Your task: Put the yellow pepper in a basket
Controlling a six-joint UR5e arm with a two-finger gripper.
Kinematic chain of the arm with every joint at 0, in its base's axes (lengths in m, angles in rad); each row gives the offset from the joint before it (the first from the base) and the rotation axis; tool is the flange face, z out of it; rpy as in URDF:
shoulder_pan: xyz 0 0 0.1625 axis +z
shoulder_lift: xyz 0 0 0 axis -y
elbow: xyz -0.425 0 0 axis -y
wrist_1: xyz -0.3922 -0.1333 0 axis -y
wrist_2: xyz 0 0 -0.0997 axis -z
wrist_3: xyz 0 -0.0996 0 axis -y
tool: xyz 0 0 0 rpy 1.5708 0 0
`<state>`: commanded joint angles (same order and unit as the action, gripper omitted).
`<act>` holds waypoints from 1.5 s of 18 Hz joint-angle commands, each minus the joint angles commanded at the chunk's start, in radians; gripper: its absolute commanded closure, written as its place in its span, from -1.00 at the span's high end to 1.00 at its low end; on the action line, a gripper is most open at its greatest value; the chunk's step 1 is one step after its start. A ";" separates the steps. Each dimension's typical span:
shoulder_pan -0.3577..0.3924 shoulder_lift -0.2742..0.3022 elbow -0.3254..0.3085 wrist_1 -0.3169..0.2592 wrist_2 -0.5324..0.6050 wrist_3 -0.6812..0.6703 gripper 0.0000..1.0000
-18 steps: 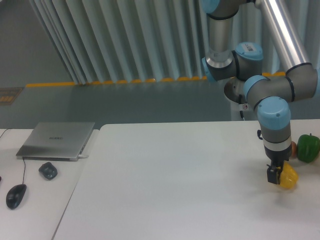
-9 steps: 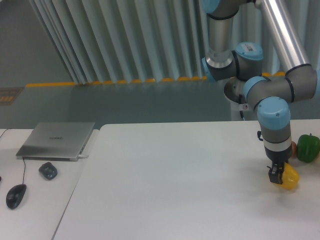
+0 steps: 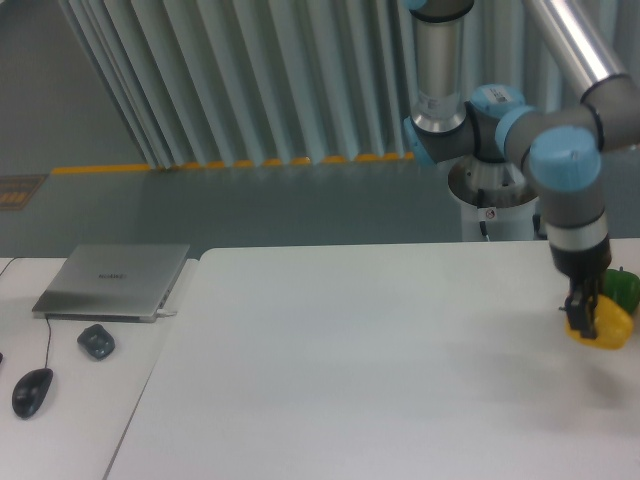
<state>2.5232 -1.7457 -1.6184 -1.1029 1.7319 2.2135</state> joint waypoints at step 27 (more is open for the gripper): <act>0.399 -0.296 0.095 0.150 -0.201 0.043 0.99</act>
<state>2.9222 -2.0417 -1.5232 -0.9526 1.5309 2.2565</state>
